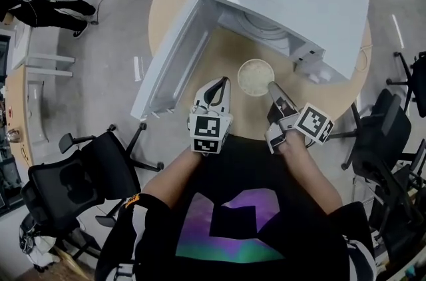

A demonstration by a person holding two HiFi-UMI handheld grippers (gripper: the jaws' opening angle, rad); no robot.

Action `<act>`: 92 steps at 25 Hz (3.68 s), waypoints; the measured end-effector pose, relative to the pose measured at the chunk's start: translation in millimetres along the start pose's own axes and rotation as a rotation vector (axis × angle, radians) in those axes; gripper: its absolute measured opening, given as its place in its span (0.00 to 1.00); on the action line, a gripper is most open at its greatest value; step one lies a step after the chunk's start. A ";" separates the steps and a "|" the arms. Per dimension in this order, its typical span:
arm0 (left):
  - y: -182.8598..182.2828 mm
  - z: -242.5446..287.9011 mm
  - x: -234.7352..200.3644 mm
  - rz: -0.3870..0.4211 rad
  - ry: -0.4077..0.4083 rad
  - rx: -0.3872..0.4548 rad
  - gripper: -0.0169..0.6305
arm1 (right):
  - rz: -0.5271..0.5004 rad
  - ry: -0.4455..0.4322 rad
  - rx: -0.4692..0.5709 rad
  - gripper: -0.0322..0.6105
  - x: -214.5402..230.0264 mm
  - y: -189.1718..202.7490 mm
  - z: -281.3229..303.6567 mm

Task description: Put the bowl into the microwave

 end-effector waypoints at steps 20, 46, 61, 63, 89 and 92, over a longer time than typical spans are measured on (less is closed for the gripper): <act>-12.7 38.9 -45.1 -0.010 0.041 0.009 0.10 | 0.043 0.058 0.083 0.13 -5.2 -6.1 54.3; -35.5 77.4 -57.2 0.039 0.069 0.023 0.10 | 0.073 0.078 0.200 0.13 -9.1 -28.0 86.9; -37.6 94.0 -64.5 0.054 0.064 0.010 0.10 | 0.098 0.091 0.221 0.13 -3.4 -35.1 98.4; -38.2 96.7 -65.2 0.056 0.066 0.007 0.10 | 0.102 0.093 0.227 0.13 -2.3 -36.7 99.6; -44.8 131.4 -63.7 0.068 0.083 -0.007 0.10 | 0.141 0.111 0.286 0.13 9.5 -59.5 113.3; -46.7 134.3 -65.0 0.063 0.080 -0.008 0.10 | 0.143 0.115 0.292 0.13 10.1 -62.2 114.5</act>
Point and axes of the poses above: the fingertips, and each gripper's own axes: z forward along the fingers, x to its right, y out of its underside, the point moved 3 cm from there along -z, backward along the fingers, and after that the axes turned 5 degrees about x, right-handed, at the moved point
